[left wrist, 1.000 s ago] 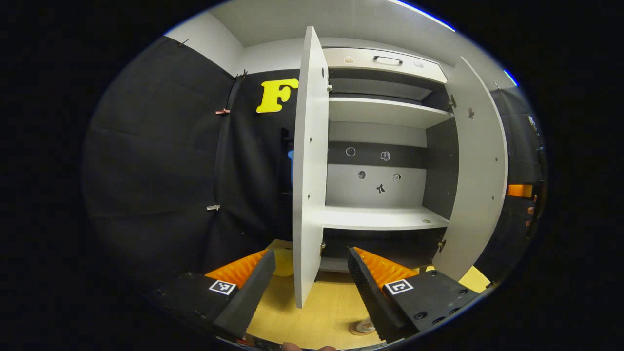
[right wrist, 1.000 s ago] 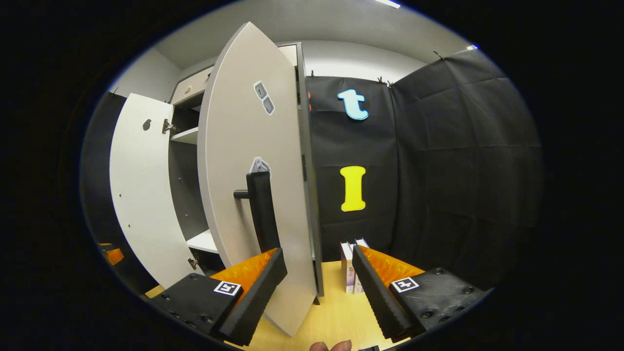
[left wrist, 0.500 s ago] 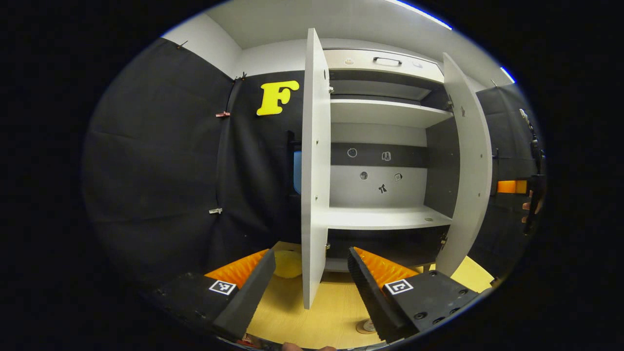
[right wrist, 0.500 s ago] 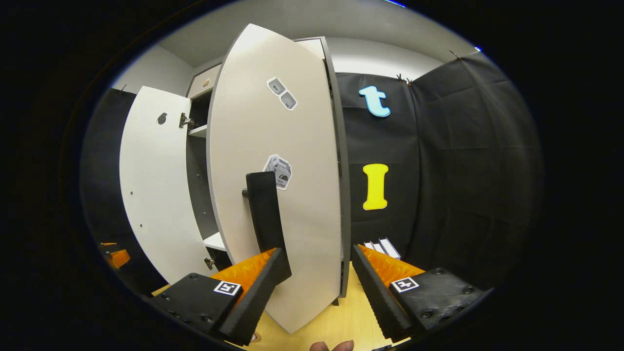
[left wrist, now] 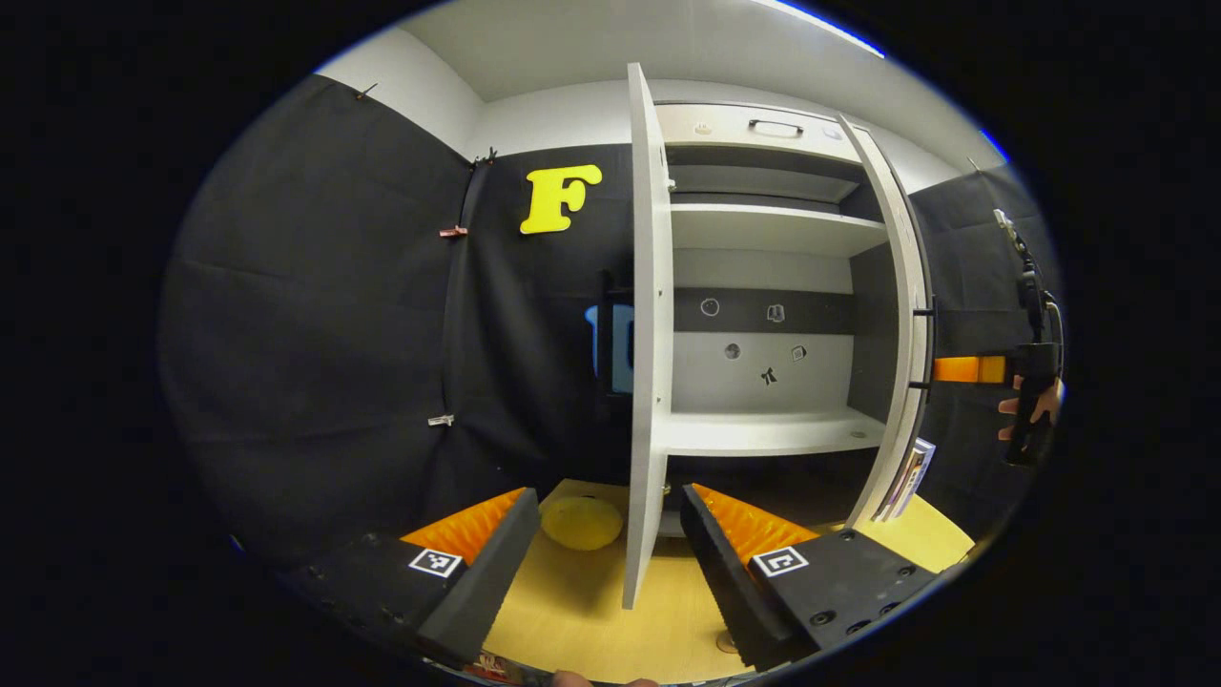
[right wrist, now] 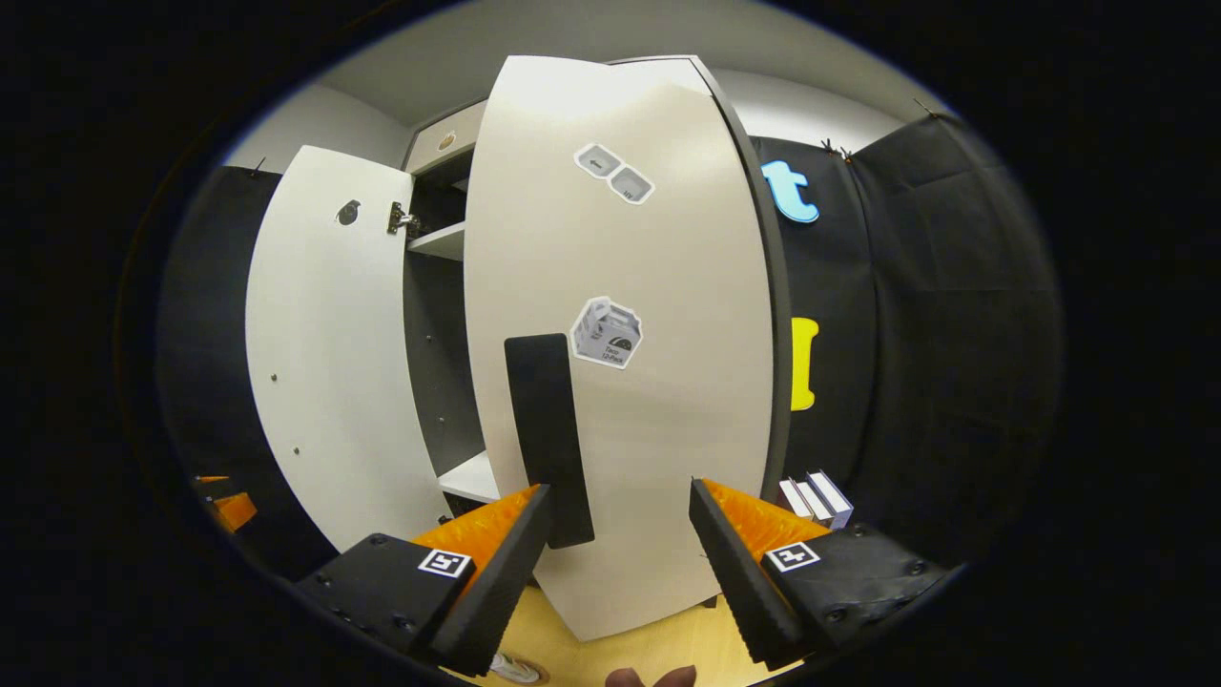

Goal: Grasp the bottle in the cabinet with the left hand and place it on the coaster, then close the right door with the right hand and the left door with the left hand.

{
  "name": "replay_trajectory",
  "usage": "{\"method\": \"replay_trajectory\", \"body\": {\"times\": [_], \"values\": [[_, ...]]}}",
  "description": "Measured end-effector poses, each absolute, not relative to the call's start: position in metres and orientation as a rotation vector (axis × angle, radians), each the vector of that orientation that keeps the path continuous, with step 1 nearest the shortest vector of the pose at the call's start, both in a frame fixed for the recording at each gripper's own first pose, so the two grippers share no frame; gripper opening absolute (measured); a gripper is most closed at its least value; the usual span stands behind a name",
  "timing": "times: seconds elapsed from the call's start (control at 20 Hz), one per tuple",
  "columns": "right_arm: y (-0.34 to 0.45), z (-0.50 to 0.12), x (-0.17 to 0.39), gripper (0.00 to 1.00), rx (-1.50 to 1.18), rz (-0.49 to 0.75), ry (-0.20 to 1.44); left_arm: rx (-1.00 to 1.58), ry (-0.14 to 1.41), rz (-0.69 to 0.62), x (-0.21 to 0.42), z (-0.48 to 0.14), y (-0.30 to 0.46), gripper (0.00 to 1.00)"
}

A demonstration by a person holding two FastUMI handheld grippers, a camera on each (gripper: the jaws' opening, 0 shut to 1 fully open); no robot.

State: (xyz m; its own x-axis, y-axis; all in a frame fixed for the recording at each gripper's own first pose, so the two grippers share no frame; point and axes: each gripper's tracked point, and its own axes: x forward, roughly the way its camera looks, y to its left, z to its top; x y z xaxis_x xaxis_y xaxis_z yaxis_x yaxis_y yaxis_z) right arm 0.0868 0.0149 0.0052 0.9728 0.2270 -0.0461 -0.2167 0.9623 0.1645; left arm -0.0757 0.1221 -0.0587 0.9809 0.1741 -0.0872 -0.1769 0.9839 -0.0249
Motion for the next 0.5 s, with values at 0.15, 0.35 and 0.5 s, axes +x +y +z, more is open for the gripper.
{"method": "replay_trajectory", "body": {"times": [0.15,0.35,0.5], "values": [[0.025,0.004,0.097,0.96,0.175,0.234,0.064,-0.032,0.087,0.193,-0.077,-0.058,0.128,0.95],[0.035,0.004,0.109,0.96,0.178,0.233,0.060,-0.032,0.091,0.203,-0.069,-0.056,0.142,0.95],[0.038,0.003,0.115,0.96,0.175,0.217,0.060,-0.019,0.103,0.199,-0.059,-0.056,0.149,0.95]]}}
